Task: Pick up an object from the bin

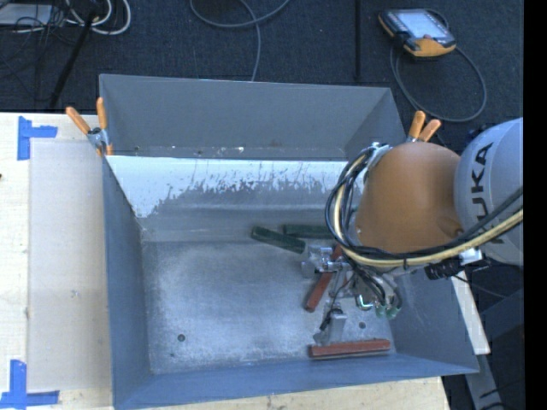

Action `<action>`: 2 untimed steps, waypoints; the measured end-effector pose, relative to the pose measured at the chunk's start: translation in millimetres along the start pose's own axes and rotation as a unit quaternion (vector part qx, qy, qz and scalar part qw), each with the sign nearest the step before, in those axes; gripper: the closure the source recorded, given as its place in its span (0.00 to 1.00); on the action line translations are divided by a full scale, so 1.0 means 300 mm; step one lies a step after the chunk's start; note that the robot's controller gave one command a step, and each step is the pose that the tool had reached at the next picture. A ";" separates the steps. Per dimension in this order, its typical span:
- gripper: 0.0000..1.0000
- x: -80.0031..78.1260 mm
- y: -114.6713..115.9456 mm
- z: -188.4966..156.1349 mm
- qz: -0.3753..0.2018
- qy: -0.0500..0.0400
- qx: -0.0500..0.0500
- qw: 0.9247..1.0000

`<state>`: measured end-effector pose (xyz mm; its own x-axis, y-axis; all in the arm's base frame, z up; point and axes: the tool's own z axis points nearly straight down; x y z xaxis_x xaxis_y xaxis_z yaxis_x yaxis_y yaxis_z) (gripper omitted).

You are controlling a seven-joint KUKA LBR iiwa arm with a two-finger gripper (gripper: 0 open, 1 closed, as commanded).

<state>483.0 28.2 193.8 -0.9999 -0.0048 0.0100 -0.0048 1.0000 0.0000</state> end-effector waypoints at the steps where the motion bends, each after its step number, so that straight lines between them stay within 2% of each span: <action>1: 0.00 -0.006 0.000 -0.012 0.001 -0.004 0.000 1.000; 2: 0.00 -0.035 -0.072 0.025 -0.052 -0.005 -0.001 0.999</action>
Offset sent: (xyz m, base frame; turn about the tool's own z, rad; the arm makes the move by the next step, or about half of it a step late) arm 0.0275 -0.0843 -0.0358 -0.2902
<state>493.5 6.5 186.1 -0.9941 -0.1082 -0.0008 -0.1082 0.9941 0.0017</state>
